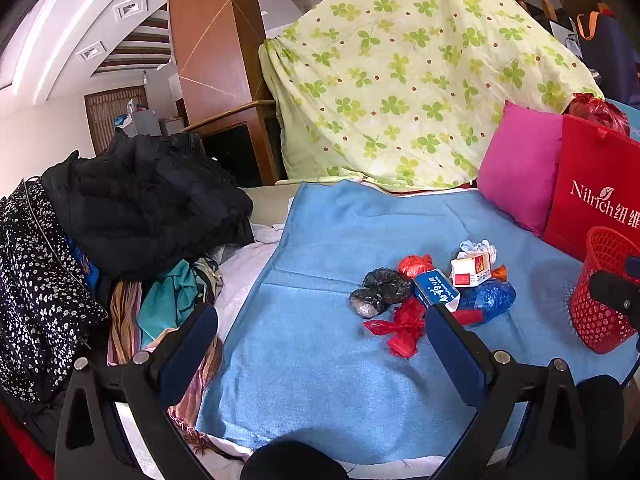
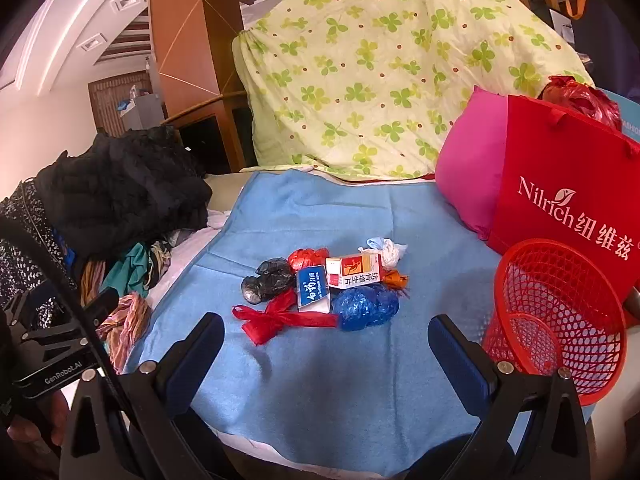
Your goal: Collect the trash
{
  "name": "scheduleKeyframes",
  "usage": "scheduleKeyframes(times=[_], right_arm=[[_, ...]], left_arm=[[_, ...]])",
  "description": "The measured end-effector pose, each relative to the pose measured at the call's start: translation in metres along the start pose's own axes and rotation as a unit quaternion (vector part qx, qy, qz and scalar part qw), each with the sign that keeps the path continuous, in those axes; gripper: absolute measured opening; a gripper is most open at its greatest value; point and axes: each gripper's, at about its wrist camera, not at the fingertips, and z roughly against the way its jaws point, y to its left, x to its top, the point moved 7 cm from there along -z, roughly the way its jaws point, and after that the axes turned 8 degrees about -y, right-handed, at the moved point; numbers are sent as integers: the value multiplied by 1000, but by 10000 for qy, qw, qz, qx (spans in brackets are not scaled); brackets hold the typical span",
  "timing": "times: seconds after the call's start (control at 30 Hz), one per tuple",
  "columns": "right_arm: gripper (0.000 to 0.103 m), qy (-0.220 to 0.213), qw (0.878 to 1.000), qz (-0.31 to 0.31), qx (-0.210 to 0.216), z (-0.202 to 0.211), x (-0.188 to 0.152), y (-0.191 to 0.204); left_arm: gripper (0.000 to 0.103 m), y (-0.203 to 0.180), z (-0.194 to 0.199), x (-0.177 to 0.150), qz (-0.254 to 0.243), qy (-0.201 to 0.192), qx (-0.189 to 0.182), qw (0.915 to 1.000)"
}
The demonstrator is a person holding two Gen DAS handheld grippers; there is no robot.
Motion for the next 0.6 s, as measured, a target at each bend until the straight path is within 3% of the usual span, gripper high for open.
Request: scheduleKeyframes(times=[0.27, 0.6], right_arm=[[103, 68, 10000, -28, -13, -4, -4, -1], [103, 176, 9998, -45, -12, -9, -10, -1]], left_arm=[[103, 0, -2, -2, 336, -128, -100, 9993], [103, 0, -5, -7, 90, 34, -44, 9999]])
